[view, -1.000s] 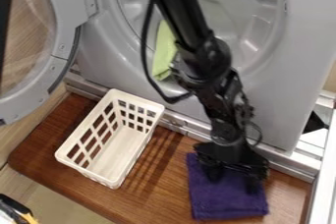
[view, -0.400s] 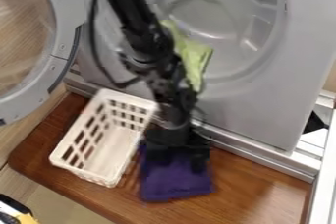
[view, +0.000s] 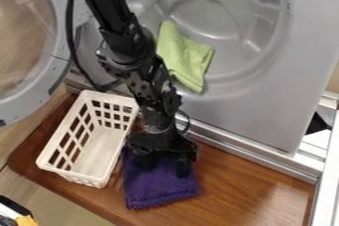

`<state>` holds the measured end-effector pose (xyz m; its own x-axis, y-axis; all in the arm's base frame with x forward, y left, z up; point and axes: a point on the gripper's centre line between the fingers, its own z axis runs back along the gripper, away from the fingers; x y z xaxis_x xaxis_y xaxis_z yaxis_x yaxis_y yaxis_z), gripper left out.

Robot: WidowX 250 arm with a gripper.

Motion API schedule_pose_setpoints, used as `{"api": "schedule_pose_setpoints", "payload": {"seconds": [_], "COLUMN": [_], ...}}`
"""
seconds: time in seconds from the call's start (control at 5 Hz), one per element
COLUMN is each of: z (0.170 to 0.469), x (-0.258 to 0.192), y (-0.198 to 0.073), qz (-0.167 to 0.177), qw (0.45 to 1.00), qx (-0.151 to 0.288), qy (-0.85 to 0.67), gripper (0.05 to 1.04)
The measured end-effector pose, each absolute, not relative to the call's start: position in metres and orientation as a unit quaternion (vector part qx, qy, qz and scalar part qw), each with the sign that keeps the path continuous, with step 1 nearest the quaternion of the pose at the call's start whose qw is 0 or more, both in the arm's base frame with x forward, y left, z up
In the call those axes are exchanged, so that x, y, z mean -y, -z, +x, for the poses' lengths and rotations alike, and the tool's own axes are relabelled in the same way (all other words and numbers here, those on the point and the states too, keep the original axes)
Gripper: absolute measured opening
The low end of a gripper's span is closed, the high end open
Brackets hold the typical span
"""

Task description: Place the violet towel on the right side of the white basket

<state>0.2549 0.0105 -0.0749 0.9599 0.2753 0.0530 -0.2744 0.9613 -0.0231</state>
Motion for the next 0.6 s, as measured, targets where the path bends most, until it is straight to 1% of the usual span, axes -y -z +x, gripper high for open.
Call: {"api": "schedule_pose_setpoints", "payload": {"seconds": [0.2,0.4,0.6], "z": [0.253,0.254,0.253], "x": [-0.010,-0.002,0.003], "y": [0.075,0.074,0.071], "qz": [-0.010,-0.034,-0.049], "qw": [0.990,0.993,0.993], "qx": [0.025,0.015,0.000], "qy": [-0.139,-0.116,-0.107], "gripper": [0.998,0.998,0.998]}}
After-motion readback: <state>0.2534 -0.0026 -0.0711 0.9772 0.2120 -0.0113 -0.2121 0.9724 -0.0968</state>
